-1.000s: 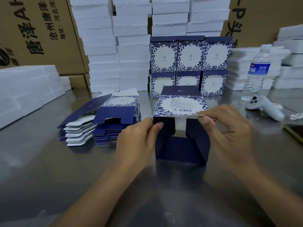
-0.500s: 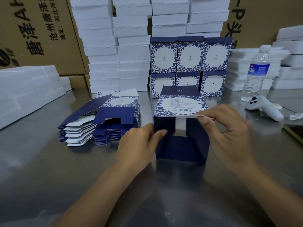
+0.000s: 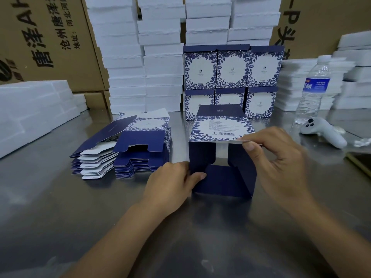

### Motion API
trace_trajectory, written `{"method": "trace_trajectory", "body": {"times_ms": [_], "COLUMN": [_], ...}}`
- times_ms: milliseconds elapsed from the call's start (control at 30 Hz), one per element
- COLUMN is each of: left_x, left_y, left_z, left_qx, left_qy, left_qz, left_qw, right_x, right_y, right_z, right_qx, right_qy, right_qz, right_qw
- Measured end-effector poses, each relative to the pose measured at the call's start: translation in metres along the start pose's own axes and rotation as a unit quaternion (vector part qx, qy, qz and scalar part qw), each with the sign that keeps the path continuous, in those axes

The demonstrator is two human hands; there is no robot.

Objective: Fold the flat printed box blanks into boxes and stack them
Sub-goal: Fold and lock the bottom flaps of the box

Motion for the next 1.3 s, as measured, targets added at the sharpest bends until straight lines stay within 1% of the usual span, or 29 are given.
{"method": "trace_trajectory", "body": {"times_ms": [100,167,267,367,467,600,867,933,1000,1067,1133,1200,1233,1300], "left_x": [-0.007,-0.01,-0.009,-0.009,-0.01,-0.01,-0.011,-0.008,0.0,0.009,0.018,0.023,0.025,0.025], "left_y": [-0.002,-0.004,-0.004,-0.003,-0.002,-0.002,-0.002,0.0,0.003,0.007,0.009,0.009,0.009,0.009], "left_z": [0.003,0.004,0.004,0.002,0.004,0.005,0.008,0.01,0.009,0.006,0.0,-0.005,-0.008,-0.011], "left_qx": [0.003,0.001,0.013,0.014,0.013,-0.011,-0.008,0.007,0.03,0.047,0.042,0.031,0.032,0.047], "left_qy": [0.037,0.044,0.011,0.0,0.008,0.015,-0.022,-0.068,-0.178,-0.309,-0.399,-0.433,-0.433,-0.405], "left_qz": [0.053,0.068,0.053,0.05,0.07,0.1,0.079,0.065,0.026,-0.022,-0.051,-0.055,-0.055,-0.072], "left_qw": [0.998,0.997,0.998,0.999,0.997,0.995,0.997,0.996,0.983,0.949,0.915,0.899,0.899,0.91], "right_x": [0.0,0.0,0.0,0.001,0.001,0.001,0.003,0.003,0.003,0.002,0.0,-0.002,-0.001,-0.002], "right_y": [0.0,0.0,0.0,0.0,0.0,0.001,0.002,0.002,0.002,0.002,0.002,0.001,0.001,0.0], "right_z": [0.0,0.0,-0.002,-0.004,-0.005,-0.005,-0.008,-0.008,-0.009,-0.009,-0.008,-0.006,-0.007,-0.009], "right_qx": [0.001,-0.002,-0.002,-0.004,-0.006,-0.008,-0.018,-0.022,-0.02,-0.024,-0.025,-0.042,-0.059,-0.09], "right_qy": [-0.002,0.0,-0.004,-0.01,-0.011,-0.014,-0.009,-0.01,-0.007,0.005,0.02,0.047,0.055,0.045], "right_qz": [-0.001,0.001,-0.001,-0.006,-0.005,-0.008,-0.015,-0.014,-0.006,0.01,0.025,0.028,0.021,0.013], "right_qw": [1.0,1.0,1.0,1.0,1.0,1.0,1.0,1.0,1.0,1.0,0.999,0.998,0.997,0.995]}}
Point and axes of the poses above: each hand's wrist, its own y-axis towards the middle knuckle, its own x-axis out of the back of the hand, z = x × y, the point moved 6 cm from there along y, towards the middle knuckle, and after that the axes turned 13 degrees about -z, right-handed, at the moved point
